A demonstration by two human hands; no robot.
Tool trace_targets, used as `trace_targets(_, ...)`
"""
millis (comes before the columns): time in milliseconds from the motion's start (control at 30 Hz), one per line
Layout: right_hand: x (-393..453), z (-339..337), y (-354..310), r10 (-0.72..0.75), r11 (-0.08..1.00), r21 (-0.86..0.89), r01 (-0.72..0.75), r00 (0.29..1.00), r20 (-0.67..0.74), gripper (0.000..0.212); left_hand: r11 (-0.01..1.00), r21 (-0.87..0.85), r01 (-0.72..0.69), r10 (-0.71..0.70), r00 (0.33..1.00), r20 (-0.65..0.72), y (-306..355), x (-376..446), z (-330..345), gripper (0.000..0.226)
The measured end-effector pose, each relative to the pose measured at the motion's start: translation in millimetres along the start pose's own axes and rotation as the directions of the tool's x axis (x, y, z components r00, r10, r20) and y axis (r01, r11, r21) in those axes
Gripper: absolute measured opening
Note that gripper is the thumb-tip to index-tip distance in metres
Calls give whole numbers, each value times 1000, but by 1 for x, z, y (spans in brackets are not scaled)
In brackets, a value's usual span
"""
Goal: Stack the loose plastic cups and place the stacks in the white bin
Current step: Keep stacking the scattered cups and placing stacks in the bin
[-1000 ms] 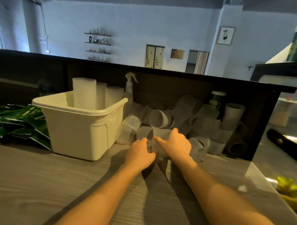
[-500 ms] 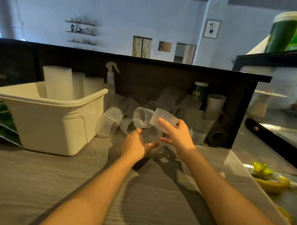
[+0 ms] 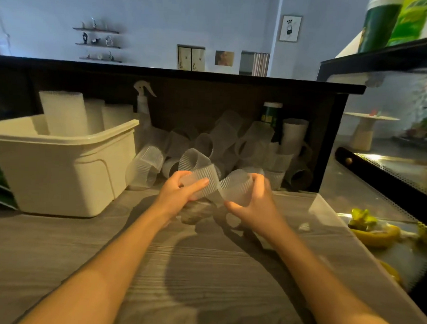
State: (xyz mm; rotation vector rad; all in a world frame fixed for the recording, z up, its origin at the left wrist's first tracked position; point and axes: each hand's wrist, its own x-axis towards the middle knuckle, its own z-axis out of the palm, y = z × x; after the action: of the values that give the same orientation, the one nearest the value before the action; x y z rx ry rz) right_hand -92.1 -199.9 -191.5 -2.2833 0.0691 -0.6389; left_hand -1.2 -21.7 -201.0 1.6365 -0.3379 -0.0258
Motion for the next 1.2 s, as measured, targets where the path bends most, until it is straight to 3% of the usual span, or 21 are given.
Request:
trace_targets(233,1,-7,0,-4,999,-44,7,999,50,72,993,-116,-14,14,1000,-2,8,0,0,92)
trace_targets(400,-4,-1,-2,51,997,-59,-42,988,144,77,984,-166,-57,75,992,101,15,-8,5,57)
trace_targets(500,-6,9,-6,42,999,15,-45,990,136,85,990,-50,-130,137,972,189,20,-17,23,51)
trace_targets(600,-6,14,-6,43,998,40,-45,998,41,82,960,147,-238,199,951,238,19,-21,35,63)
trace_targets(733,-4,12,-1,53,997,51,-55,998,34,81,907,351,-231,123,945,303,20,-28,38,92)
trace_targets(800,-3,10,1,34,999,12,-35,999,39,81,893,402,-204,63,940,335,21,-32,38,95)
trace_targets(900,-1,4,2,-19,999,-35,20,1000,17,72,893,377,-247,154,953,261,22,-31,37,84)
trace_targets(1000,3,-13,2,-45,998,-35,42,996,-76,72,874,389,-292,287,955,72,15,-23,32,59)
trace_targets(1100,7,-30,7,-11,1000,-19,8,989,-146,75,720,622,-306,448,891,-80,3,-6,19,57)
trace_targets(1200,5,-33,15,29,999,-37,-34,990,-139,76,589,775,-230,436,898,-65,-8,13,8,73)
